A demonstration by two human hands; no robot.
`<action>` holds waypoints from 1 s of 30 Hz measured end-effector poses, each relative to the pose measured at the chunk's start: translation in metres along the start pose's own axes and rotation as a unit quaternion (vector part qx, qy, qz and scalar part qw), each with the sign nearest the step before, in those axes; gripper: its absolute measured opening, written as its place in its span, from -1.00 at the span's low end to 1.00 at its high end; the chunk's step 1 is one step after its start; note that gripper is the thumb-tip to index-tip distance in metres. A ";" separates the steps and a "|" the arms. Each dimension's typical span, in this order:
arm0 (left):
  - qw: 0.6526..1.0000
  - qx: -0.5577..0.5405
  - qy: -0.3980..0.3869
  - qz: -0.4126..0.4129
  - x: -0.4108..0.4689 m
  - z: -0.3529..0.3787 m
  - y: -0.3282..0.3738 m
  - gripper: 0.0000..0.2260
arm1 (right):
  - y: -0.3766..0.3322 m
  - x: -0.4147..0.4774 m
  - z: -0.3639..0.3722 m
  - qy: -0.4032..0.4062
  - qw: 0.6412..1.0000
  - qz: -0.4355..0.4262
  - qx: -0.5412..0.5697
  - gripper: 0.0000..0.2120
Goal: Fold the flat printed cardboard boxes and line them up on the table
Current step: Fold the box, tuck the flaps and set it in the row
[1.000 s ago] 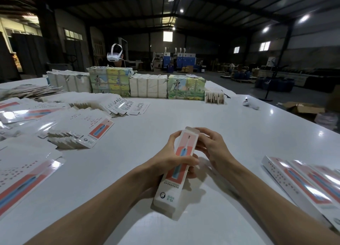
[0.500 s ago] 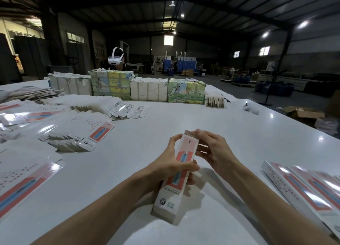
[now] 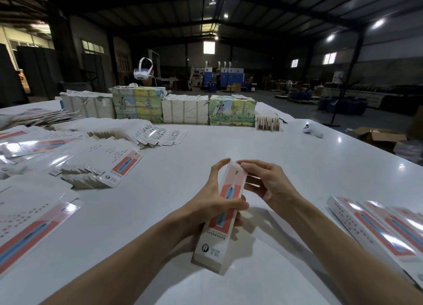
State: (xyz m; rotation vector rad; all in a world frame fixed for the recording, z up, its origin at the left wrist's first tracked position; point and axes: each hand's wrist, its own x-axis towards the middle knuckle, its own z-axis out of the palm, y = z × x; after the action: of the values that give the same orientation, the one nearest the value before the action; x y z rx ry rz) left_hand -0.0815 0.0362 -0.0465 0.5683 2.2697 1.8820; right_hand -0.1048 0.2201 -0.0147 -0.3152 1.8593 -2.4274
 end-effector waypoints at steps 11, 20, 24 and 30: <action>1.000 -0.023 -0.006 -0.007 -0.001 -0.004 0.001 -0.11 | 0.002 -0.003 -0.002 -0.042 0.990 -0.061 -0.123 -0.83; 0.997 -0.060 -0.013 -0.042 -0.005 -0.006 0.003 -0.16 | 0.005 -0.002 -0.006 -0.077 0.988 -0.069 -0.117 -0.82; 0.992 -0.111 0.023 -0.046 -0.003 -0.004 0.002 -0.08 | 0.017 -0.002 0.006 -0.055 0.992 -0.071 -0.086 -0.74; 0.980 -0.186 0.038 -0.061 -0.005 -0.008 0.003 -0.04 | 0.019 -0.003 0.012 -0.031 0.983 -0.101 -0.148 -0.78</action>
State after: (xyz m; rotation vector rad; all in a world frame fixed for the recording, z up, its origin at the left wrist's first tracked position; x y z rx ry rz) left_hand -0.0787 0.0277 -0.0423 0.2998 1.8689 2.2187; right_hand -0.1006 0.2040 -0.0303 -0.6174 2.2593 -2.2188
